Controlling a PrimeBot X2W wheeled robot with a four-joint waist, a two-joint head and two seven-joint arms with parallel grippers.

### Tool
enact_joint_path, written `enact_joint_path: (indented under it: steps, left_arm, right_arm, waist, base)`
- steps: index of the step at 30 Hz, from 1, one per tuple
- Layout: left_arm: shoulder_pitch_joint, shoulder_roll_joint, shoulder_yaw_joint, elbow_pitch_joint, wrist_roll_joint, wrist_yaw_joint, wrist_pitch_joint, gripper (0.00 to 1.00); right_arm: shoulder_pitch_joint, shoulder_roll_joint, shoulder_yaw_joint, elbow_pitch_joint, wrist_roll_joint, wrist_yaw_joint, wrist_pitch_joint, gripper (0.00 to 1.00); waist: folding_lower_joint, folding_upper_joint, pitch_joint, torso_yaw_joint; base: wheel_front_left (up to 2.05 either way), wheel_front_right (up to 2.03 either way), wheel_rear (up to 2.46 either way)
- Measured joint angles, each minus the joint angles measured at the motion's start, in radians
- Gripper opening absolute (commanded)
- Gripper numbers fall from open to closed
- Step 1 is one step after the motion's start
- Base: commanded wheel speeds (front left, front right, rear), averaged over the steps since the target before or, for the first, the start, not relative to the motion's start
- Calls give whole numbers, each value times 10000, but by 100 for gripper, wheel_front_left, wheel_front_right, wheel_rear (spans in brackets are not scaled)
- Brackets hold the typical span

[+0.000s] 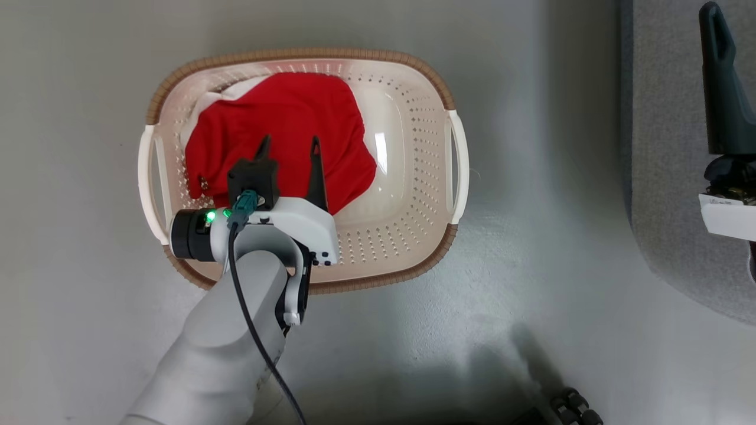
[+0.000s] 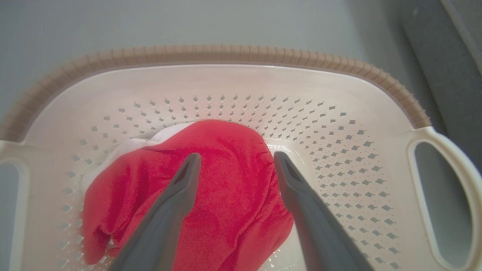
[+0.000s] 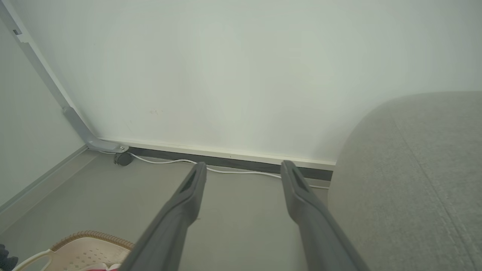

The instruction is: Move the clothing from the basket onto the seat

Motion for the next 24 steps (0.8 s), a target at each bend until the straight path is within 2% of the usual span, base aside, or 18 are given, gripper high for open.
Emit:
enact_joint_path:
  steps: [5,12,24]
  left_arm:
    - [-815,-8,-685,1480,-387,123,2,100]
    - [-1564,-21,-1910,3041,-1254,790,2,100]
    - [-2390,-21,-3950,3902,-2343,1588,1235,100]
  right_arm:
    - [-101,-140,-4,-230,2,0,0,100]
    - [-100,-171,2,-334,75,0,0,100]
    - [-100,-224,23,-470,86,0,0,100]
  waist:
    - [0,0,461,-5]
    - [0,0,629,63]
    - [0,0,734,97]
  base:
    - [0,0,0]
    - [0,0,0]
    - [0,0,0]
